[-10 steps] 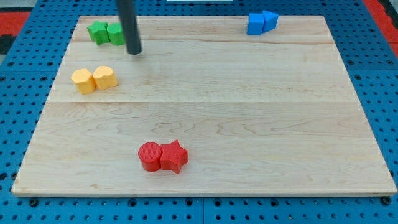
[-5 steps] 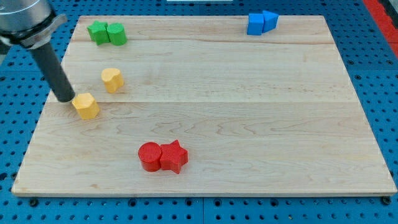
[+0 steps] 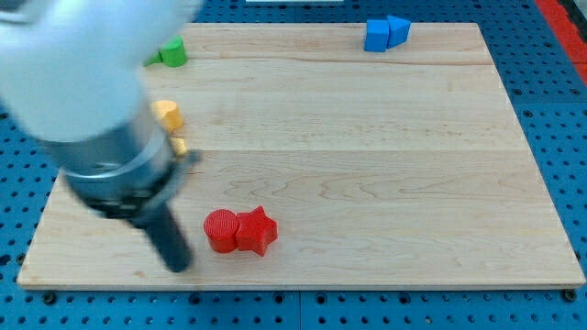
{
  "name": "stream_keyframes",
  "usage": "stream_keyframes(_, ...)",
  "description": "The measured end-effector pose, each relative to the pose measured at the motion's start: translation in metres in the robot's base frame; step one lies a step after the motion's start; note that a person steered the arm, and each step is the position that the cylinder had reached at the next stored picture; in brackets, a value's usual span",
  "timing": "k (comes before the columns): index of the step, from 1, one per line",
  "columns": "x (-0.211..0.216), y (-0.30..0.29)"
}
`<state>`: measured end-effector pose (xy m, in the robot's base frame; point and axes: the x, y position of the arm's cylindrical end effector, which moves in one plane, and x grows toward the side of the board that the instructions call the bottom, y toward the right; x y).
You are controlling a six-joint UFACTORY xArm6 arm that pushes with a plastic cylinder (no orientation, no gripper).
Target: Push the red circle diagonal top left to the red star
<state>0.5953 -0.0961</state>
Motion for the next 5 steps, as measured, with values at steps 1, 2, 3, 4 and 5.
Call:
stream_keyframes(1,0.0,0.02)
stream_keyframes(2,-0.001,0.029)
stream_keyframes(3,-0.014,0.022)
stream_keyframes(4,-0.027,-0.003)
stream_keyframes(5,-0.047,-0.003)
